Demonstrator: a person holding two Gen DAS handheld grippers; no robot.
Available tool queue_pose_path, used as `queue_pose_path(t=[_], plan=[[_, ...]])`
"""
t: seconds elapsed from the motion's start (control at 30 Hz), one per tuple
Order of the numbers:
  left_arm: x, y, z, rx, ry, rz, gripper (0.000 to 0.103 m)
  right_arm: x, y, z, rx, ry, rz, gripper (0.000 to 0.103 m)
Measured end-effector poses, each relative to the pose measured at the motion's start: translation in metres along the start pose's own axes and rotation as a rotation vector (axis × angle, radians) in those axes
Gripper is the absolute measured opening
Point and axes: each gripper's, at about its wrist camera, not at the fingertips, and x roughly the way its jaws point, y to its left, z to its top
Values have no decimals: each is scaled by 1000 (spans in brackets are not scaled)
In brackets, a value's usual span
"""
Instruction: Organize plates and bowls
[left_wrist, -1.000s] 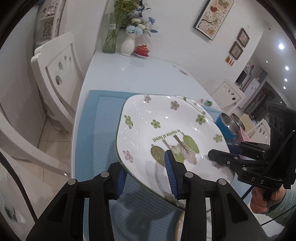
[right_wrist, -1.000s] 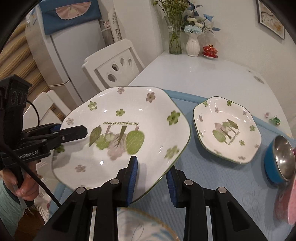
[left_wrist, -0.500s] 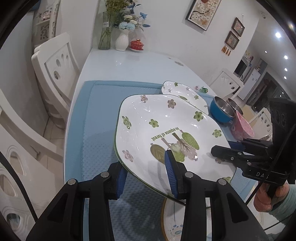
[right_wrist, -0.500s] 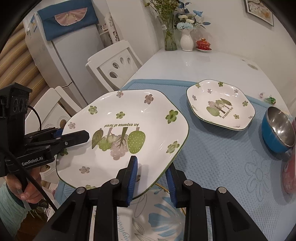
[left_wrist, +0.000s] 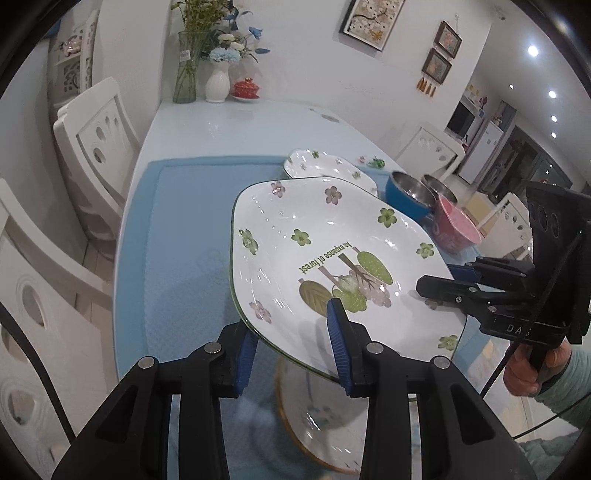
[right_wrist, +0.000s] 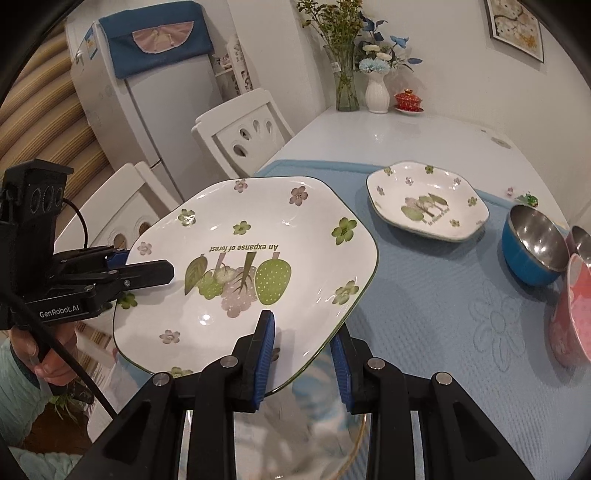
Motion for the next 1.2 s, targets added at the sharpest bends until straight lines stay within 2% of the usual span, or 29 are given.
queue_pose_path(t=[0.23,0.4,0.6,0.8,1.2], plan=[[-9,-37,-48,-56,50,17,33,-25,-1,-51,-16,75,35,29],[-12,-56,-80,-111,73,31,33,-29,-3,-86,-31,145,51,29],[-7,-65,-107,-158,102,41,33,-26,-8,-112,-10,205,75,29],[-3,-58,-116,-192,115,44,33,-24,-8,-119,30,210,87,29],[17,-33,-92,-184,181,23,33,-12,1,-115,86,246,82,29]])
